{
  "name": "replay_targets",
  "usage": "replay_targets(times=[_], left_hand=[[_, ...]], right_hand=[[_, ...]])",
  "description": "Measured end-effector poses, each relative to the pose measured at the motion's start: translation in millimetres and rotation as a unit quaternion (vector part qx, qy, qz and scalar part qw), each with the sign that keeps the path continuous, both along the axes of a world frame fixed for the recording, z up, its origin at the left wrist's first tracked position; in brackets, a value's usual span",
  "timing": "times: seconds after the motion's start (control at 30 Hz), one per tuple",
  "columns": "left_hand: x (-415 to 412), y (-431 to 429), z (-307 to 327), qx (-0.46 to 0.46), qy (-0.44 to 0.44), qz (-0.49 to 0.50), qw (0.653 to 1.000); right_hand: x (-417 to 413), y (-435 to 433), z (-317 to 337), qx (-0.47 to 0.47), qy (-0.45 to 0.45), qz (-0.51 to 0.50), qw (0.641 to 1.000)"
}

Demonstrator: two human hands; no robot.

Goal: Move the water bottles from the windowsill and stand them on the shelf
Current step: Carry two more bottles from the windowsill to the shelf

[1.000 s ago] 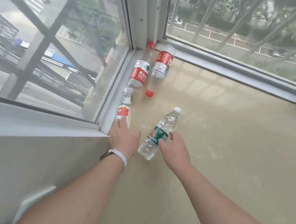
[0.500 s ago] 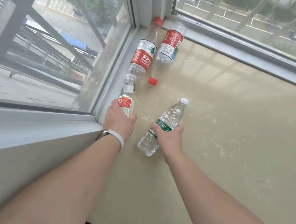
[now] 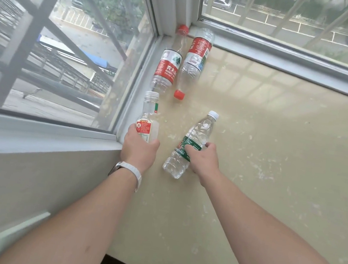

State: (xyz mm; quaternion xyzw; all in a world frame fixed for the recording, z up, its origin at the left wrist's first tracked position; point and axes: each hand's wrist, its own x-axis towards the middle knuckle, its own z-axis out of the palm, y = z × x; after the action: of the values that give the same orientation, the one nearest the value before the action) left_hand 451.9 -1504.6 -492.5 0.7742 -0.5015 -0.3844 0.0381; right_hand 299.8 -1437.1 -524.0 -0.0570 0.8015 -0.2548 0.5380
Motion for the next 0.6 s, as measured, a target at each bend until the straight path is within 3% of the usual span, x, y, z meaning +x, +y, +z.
replay_targets(times=[0.3, 0.6], left_hand=[[4.8, 7.1, 13.6, -0.043, 0.073, 0.027, 0.996], [-2.0, 9.5, 34.3, -0.037, 0.099, 0.023, 0.994]], right_hand=[[20.2, -24.7, -9.2, 0.002, -0.019, -0.044, 0.999], [4.0, -9.4, 5.2, -0.053, -0.028, -0.013, 0.998]])
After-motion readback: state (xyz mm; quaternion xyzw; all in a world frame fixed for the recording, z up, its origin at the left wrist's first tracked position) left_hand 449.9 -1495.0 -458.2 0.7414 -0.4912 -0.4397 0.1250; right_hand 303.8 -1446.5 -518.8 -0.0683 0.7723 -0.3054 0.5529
